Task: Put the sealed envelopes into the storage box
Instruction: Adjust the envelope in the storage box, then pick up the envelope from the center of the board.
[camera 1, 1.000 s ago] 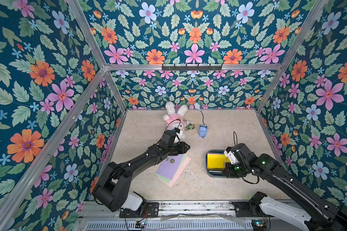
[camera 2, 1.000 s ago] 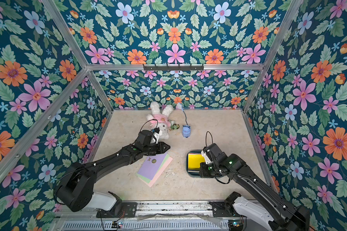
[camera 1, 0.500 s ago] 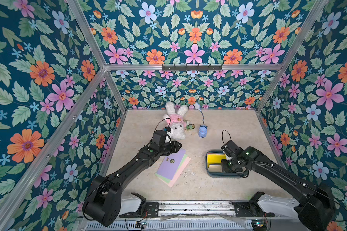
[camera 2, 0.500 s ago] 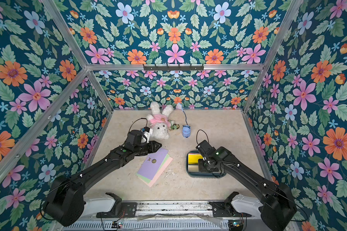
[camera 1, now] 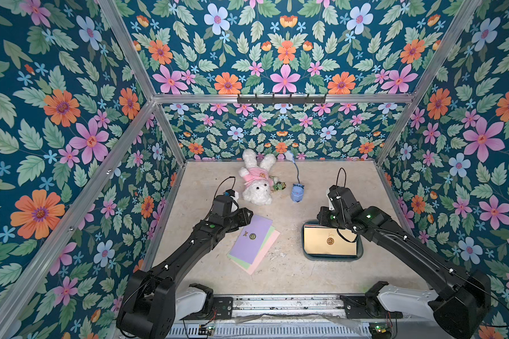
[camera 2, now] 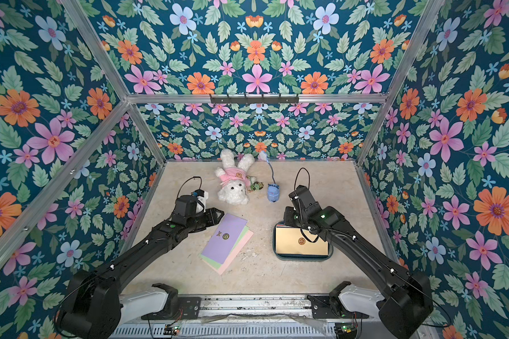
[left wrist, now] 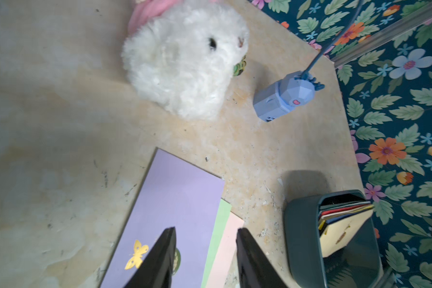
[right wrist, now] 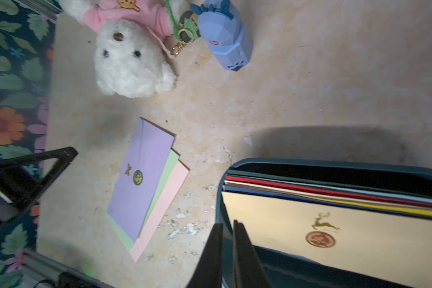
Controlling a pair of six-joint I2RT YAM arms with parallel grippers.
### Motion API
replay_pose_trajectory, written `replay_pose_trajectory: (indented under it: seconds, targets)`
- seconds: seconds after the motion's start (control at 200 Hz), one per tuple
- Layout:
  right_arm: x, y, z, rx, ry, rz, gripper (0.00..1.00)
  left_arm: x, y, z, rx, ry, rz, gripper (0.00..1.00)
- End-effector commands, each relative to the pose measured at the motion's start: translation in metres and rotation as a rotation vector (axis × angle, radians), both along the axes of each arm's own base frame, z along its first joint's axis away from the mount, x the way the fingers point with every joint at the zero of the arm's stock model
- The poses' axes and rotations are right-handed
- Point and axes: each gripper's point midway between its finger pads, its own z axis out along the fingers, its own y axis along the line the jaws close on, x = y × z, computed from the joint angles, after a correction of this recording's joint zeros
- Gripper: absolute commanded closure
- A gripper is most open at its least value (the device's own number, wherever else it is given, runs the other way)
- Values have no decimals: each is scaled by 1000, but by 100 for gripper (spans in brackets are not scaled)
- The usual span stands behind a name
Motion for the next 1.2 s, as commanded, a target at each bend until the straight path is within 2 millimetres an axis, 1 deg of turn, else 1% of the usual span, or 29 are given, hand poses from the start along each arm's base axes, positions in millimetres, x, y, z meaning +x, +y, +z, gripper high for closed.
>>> replay_pose_trajectory:
  seconds: [0.0, 0.11, 0.19, 0.245, 0.32, 0.365, 0.38, 0.39, 0.4, 0.465, 0.53, 0.62, 0.66, 0.84, 1.06, 1.195]
  targets:
    - [-1, 56, 17, 279, 19, 58, 81, 5, 10, -7, 14, -15, 32, 50]
    - [-5, 94, 6, 306, 53, 88, 75, 4, 19, -23, 9, 14, 60, 49]
    - [-8, 122, -8, 297, 86, 117, 70, 4, 28, -36, 14, 38, 93, 48]
    - [-9, 141, -20, 290, 117, 134, 67, 5, 30, -43, -5, 47, 100, 48]
    - [-7, 158, -40, 274, 160, 121, 66, 4, 30, -51, -30, 65, 102, 49]
    - [-4, 167, -47, 275, 168, 120, 65, 3, 26, -54, -49, 74, 85, 51]
    - [-3, 170, -44, 284, 161, 120, 65, 4, 25, -54, -54, 74, 82, 51]
    - [-2, 172, -54, 271, 175, 116, 65, 3, 25, -55, -56, 77, 79, 52]
    - [-2, 174, -59, 265, 181, 113, 65, 3, 24, -55, -60, 79, 76, 52]
    - [2, 184, -71, 271, 194, 111, 64, 1, 21, -58, -70, 87, 61, 55]
    - [5, 189, -86, 263, 220, 107, 63, -2, 19, -61, -73, 100, 44, 58]
    - [4, 198, -107, 257, 266, 119, 64, -4, 18, -67, -71, 123, 36, 63]
    - [5, 202, -113, 257, 281, 125, 63, -4, 19, -70, -66, 130, 40, 64]
    - [5, 203, -140, 216, 326, 108, 63, -5, 19, -79, -57, 152, 41, 66]
    - [4, 201, -153, 196, 344, 100, 62, -10, 25, -94, -31, 189, 66, 67]
    - [1, 200, -161, 192, 368, 98, 62, -13, 28, -97, -22, 194, 80, 67]
